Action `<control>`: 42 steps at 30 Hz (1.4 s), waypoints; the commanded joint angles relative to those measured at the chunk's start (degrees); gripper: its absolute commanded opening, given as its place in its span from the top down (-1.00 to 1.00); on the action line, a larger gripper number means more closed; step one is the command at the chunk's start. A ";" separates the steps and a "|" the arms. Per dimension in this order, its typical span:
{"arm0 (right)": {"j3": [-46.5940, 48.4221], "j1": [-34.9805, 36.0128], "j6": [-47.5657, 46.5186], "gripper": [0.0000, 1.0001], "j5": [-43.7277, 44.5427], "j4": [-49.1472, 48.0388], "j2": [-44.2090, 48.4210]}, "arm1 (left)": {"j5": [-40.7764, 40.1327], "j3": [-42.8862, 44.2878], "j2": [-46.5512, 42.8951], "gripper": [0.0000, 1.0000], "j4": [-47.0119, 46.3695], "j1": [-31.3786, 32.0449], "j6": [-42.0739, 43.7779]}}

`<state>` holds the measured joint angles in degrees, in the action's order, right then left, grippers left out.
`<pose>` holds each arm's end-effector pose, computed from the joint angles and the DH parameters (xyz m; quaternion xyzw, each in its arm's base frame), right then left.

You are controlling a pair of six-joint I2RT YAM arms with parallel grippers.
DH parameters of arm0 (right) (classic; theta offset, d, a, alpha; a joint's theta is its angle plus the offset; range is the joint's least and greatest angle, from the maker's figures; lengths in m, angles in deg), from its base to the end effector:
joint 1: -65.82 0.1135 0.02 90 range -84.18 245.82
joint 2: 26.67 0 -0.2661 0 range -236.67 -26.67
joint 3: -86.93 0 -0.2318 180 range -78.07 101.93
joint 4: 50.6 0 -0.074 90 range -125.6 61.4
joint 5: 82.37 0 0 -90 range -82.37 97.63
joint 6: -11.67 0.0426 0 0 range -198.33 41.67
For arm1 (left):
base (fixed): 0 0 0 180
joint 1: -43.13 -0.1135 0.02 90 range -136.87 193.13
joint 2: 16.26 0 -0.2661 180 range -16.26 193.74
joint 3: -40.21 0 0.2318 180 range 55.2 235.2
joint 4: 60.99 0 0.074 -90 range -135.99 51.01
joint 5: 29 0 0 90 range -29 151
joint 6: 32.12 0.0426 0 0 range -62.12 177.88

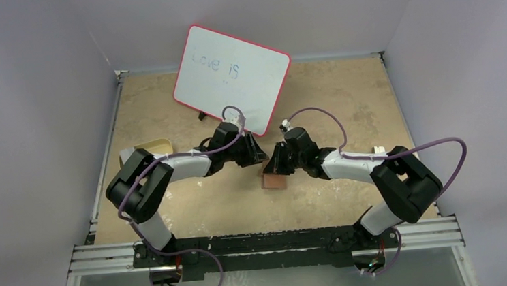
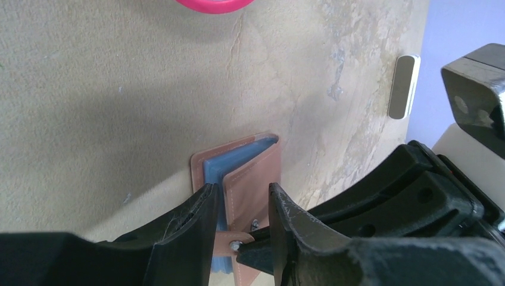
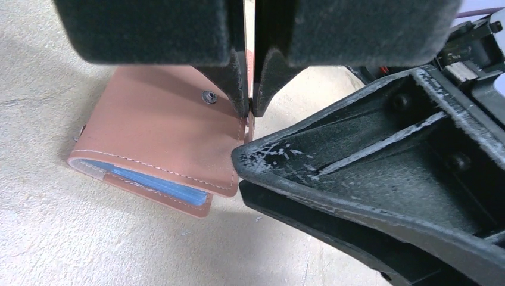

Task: Put the credit cards into the card holder
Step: Close the card holder at the center of the board.

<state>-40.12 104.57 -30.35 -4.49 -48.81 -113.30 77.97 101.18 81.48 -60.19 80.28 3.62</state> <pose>0.2217 0.1894 0.1835 0.0229 0.8850 0.3810 0.2667 0.2575 -0.2107 0.1685 -0.0675 0.8871 -0.4052 0.2104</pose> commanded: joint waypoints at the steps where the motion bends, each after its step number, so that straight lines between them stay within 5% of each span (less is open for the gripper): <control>1: -0.29 0.19 -0.02 1.00 0.31 -1.34 1.29 | 1.85 3.19 2.35 0.30 -1.96 -0.19 2.55; 13: 0.22 0.19 0.30 1.00 0.71 3.03 2.99 | -3.06 4.79 5.10 0.76 5.79 -0.10 7.57; 37: 0.82 -1.05 0.61 0.99 4.63 7.35 0.59 | -6.70 5.77 5.54 0.80 10.30 0.87 10.14; 42: 0.65 -1.42 0.17 0.86 4.41 6.92 0.59 | -6.91 5.52 5.31 0.80 10.21 0.88 9.93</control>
<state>-40.53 103.89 -28.55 -1.71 -42.30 -112.23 73.82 105.99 86.33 -52.21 81.08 11.56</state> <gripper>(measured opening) 0.042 0.106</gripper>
